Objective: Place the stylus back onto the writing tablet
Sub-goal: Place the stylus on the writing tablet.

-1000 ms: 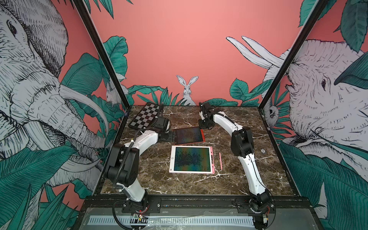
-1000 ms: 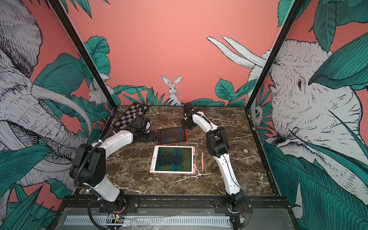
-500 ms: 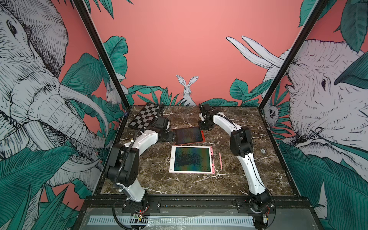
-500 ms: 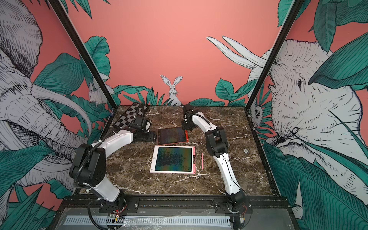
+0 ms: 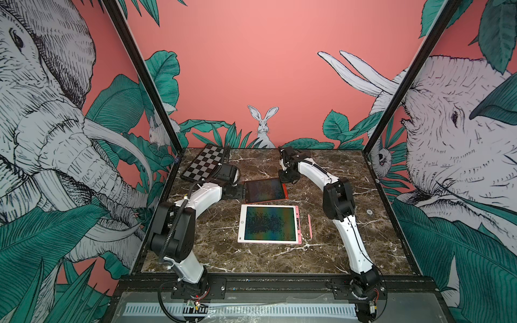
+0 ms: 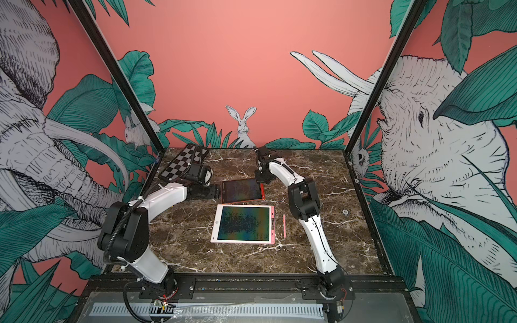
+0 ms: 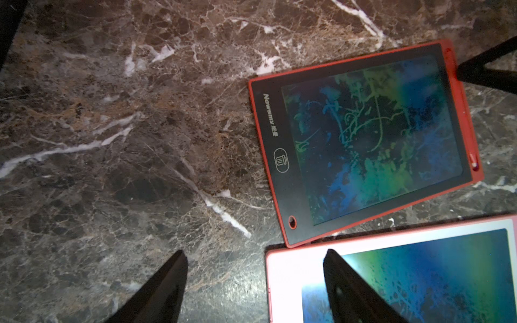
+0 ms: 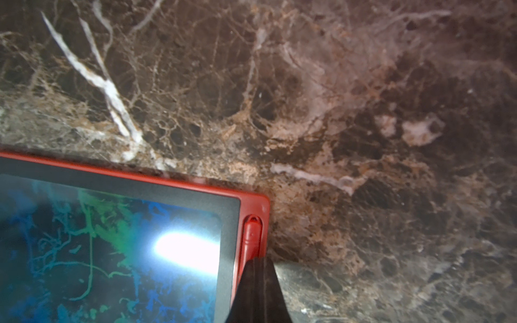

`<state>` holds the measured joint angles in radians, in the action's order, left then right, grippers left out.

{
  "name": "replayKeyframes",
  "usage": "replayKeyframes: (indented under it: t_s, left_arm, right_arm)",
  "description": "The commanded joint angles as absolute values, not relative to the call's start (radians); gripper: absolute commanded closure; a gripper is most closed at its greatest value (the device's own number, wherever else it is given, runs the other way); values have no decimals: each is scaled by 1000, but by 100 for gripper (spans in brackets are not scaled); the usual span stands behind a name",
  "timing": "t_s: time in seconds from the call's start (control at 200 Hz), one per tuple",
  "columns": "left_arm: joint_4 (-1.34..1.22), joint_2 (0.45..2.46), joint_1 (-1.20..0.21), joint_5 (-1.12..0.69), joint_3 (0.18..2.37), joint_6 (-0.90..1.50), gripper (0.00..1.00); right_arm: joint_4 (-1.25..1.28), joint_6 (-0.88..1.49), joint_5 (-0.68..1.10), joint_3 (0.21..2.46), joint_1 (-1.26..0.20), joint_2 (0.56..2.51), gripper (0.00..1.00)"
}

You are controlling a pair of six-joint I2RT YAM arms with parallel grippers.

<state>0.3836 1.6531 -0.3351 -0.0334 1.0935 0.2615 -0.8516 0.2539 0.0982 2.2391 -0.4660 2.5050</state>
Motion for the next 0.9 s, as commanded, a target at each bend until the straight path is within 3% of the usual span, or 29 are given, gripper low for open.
replayKeyframes:
  t_s: [0.0, 0.42, 0.89]
  left_arm:
    - [397, 1618, -335, -29, 1102, 268, 21]
    - [399, 1580, -334, -26, 1086, 268, 21]
    - [397, 1587, -334, -28, 1086, 273, 21]
  right_arm:
    - [-891, 250, 85, 2211, -469, 2460, 98]
    - [-810, 275, 151, 2081, -474, 2321, 98]
    - [-868, 268, 133, 2104, -490, 2415, 100]
